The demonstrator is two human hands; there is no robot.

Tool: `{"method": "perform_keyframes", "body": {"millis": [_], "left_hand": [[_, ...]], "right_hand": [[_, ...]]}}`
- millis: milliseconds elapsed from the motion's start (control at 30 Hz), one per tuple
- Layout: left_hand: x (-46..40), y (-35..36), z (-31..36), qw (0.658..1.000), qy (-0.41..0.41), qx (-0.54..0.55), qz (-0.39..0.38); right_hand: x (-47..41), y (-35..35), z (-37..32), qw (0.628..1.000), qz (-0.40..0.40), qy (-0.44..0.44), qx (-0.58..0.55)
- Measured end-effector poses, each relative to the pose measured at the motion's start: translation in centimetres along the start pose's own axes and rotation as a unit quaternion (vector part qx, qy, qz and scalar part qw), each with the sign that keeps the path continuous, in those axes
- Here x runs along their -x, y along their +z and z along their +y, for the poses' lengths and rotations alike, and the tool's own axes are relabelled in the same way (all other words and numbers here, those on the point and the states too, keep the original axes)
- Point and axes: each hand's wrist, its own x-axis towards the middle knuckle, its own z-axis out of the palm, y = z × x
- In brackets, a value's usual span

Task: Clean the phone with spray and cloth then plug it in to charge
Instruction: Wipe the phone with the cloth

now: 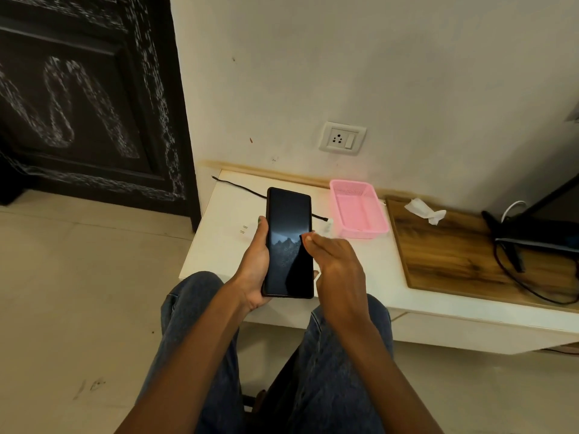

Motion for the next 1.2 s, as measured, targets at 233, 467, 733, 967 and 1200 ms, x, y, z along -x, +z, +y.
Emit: {"method": "perform_keyframes", "body": {"millis": [233, 467, 733, 967, 1200], "left_hand": [[-0.1, 0.0, 0.3, 1.0, 0.007, -0.004, 0.001], [0.2, 0.1, 0.5, 1.0, 0.007, -0.006, 0.018], [0.4, -0.5, 1.2, 0.999, 0.033, 0.022, 0.021], [0.4, -0.4, 1.1, 0.998, 0.045, 0.05, 0.006], [0.5, -0.6, 1.1, 0.997, 0.05, 0.049, 0.012]], "right_hand": [[-0.9, -0.4, -0.4, 1.0, -0.005, -0.007, 0.025], [-0.1, -0.3, -0.7, 1.0, -0.014, -0.01, 0.008], [-0.2, 0.1, -1.2, 1.0, -0.003, -0.029, 0.008], [0.5, 0.1, -1.8, 1.0, -0.003, -0.015, 0.006], [-0.7, 0.2, -1.7, 0.999, 0.011, -0.032, 0.026]]}}
